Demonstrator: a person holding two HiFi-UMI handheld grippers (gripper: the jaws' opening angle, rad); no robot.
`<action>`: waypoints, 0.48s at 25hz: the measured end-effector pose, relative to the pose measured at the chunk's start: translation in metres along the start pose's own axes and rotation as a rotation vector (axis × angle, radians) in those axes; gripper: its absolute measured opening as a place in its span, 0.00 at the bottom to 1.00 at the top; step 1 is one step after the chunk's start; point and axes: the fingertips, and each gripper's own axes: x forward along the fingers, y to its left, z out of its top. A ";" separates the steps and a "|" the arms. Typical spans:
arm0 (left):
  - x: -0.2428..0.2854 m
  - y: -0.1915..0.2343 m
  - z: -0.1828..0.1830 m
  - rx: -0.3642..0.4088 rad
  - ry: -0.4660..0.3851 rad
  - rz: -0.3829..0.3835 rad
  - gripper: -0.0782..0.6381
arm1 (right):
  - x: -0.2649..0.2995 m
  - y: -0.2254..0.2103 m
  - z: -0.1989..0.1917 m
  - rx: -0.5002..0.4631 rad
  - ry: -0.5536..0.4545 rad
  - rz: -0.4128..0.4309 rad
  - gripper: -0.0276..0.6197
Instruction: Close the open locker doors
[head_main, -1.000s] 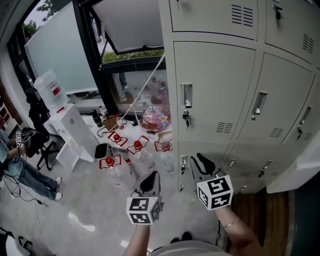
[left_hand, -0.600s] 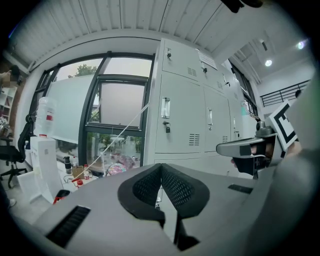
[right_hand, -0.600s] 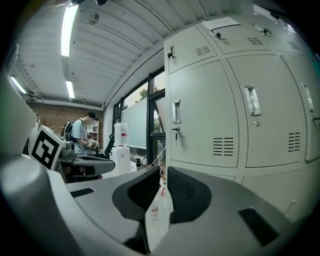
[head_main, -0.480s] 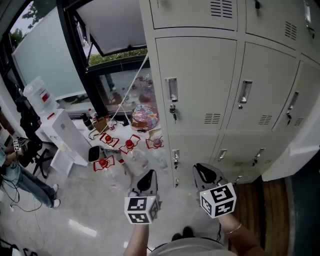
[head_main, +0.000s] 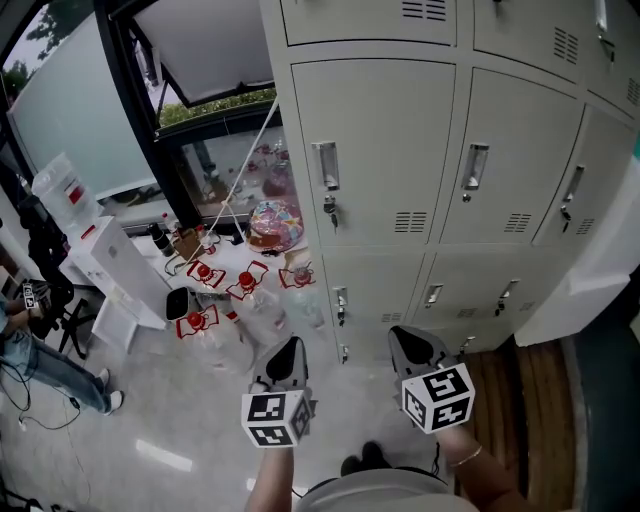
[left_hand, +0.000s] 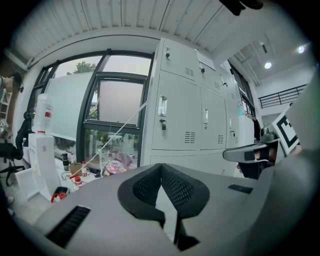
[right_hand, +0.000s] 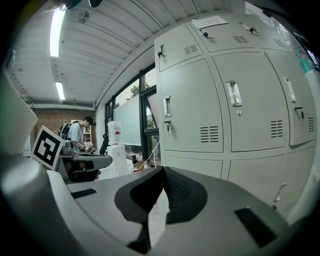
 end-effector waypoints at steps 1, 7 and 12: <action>-0.001 0.000 -0.001 -0.003 0.001 0.000 0.14 | -0.001 -0.002 -0.001 0.001 0.000 -0.005 0.02; -0.003 -0.003 -0.007 -0.009 0.015 0.002 0.14 | -0.004 -0.007 -0.002 0.014 -0.007 -0.021 0.03; -0.004 -0.003 -0.006 -0.005 0.011 0.006 0.14 | -0.004 -0.012 -0.003 0.019 -0.010 -0.029 0.03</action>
